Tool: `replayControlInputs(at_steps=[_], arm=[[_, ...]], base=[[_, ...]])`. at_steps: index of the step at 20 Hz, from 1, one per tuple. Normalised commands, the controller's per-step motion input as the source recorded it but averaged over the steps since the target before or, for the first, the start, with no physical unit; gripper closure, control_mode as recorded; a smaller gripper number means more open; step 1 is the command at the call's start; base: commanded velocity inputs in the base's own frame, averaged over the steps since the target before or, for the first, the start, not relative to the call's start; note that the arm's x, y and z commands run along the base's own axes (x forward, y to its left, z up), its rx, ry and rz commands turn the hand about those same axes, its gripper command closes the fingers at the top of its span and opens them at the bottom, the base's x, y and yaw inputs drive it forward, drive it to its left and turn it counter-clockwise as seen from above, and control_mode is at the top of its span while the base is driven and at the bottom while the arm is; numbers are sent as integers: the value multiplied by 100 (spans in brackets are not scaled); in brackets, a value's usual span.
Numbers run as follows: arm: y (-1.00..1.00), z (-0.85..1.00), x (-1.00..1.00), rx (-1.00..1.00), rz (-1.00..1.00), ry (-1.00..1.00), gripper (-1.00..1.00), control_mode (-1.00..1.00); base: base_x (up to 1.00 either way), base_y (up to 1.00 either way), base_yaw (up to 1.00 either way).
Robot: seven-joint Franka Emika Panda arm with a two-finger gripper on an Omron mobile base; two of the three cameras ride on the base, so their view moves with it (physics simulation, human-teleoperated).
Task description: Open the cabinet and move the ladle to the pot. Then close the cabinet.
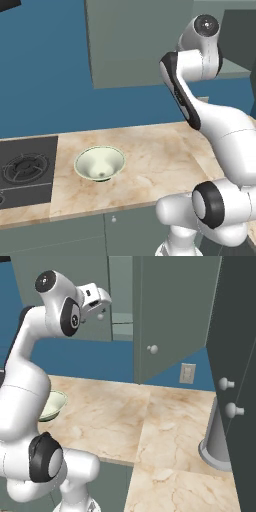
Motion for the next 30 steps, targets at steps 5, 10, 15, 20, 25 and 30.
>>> replayControlInputs(at_steps=[5,10,15,20,25,30], arm=[[0,-9,26,0,3,0,-100,-100],[0,-8,29,0,3,0,-100,-100],[0,-20,35,0,1,0,-100,-100],[0,-21,31,0,1,0,-100,-100],[0,-38,20,0,2,0,-100,-100],[0,-53,3,0,3,0,-100,-100]], base=[[0,0,0],[0,0,0],[0,0,0],[0,0,0],[0,0,0],[0,0,0]])
